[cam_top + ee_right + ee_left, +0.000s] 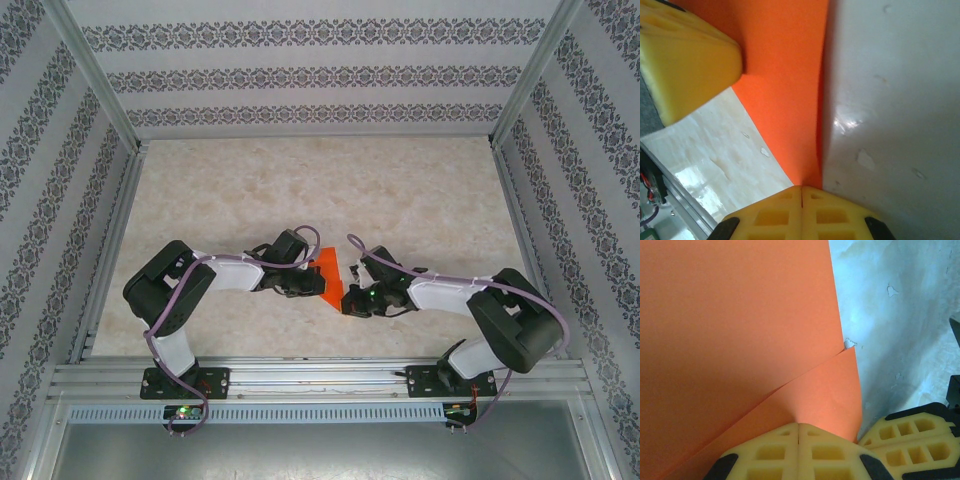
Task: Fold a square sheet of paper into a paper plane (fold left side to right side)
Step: Third fold the triangle at the center of the table.
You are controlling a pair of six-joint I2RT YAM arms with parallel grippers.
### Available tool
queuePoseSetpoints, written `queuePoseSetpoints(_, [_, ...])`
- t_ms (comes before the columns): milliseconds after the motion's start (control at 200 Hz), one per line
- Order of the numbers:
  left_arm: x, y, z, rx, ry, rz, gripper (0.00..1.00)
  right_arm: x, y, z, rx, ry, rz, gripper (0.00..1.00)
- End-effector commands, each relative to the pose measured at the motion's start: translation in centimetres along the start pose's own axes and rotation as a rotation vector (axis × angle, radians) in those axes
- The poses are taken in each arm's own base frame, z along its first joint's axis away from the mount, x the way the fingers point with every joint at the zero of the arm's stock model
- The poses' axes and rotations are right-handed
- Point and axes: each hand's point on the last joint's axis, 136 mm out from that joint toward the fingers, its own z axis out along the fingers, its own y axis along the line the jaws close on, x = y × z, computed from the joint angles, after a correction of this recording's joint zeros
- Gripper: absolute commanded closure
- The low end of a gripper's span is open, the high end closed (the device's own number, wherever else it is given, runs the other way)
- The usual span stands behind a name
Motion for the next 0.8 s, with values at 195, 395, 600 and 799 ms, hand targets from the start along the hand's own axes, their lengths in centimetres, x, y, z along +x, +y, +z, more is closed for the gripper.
queuePoseSetpoints(195, [1.5, 3.2, 0.7, -0.126, 0.041, -0.047, 1.0, 3.0, -1.9, -1.6, 0.102, 0.068, 0.048, 1.0])
queuePoseSetpoints(395, [1.3, 2.7, 0.6, -0.105, 0.035, -0.038, 1.0, 0.6, 1.9, -2.9, 0.009, -0.007, -0.007, 1.0])
queuePoseSetpoints(600, [1.2, 2.5, 0.6, -0.092, 0.034, -0.037, 1.0, -1.9, 3.7, -0.9, -0.008, -0.042, -0.026, 1.0])
queuePoseSetpoints(799, [1.4, 2.4, 0.6, -0.086, 0.037, -0.039, 1.0, -3.2, 3.8, 1.1, 0.026, -0.042, -0.03, 1.0])
